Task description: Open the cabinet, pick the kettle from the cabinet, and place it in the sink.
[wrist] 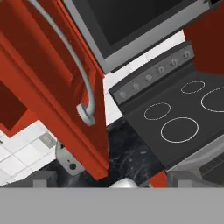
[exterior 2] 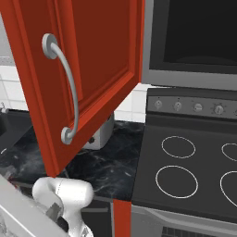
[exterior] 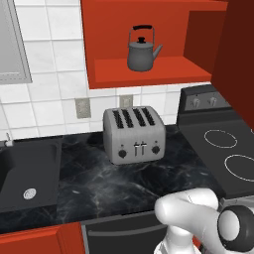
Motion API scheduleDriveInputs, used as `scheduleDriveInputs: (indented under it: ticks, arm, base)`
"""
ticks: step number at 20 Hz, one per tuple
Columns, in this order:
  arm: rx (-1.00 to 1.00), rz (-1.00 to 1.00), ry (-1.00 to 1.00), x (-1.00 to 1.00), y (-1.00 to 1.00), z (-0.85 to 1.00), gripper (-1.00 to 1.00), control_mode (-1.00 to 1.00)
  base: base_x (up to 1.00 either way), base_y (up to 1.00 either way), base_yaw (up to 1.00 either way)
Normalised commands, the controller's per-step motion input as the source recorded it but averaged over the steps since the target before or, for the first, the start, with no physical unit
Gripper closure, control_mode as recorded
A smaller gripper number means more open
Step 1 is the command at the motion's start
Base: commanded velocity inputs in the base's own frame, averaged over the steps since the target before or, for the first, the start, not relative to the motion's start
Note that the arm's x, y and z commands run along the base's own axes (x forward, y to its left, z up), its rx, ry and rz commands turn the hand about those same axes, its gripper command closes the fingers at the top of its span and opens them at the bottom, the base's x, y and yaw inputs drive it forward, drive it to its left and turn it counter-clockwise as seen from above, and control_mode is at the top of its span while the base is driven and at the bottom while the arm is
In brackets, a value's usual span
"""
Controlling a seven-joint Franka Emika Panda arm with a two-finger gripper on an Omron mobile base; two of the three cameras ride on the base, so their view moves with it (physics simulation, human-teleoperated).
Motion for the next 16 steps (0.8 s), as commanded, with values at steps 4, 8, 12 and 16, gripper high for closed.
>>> scheduleDriveInputs:
  ticks: [4,8,12,16]
  arm:
    - [0.00,-0.10,0.01,-0.33,0.44,0.11,-1.00,-1.00]
    - [0.00,-0.17,0.15,-0.26,0.36,0.22,-1.00,-1.00]
    - [0.00,-0.17,0.20,-0.24,0.43,0.24,-1.00,-1.00]
    - [0.00,-0.10,0.21,-0.14,0.45,0.25,-1.00,-1.00]
  base:
    - [0.00,0.00,0.00]
    - [0.00,0.00,0.00]
    - [0.00,0.00,0.00]
    - [0.00,0.00,0.00]
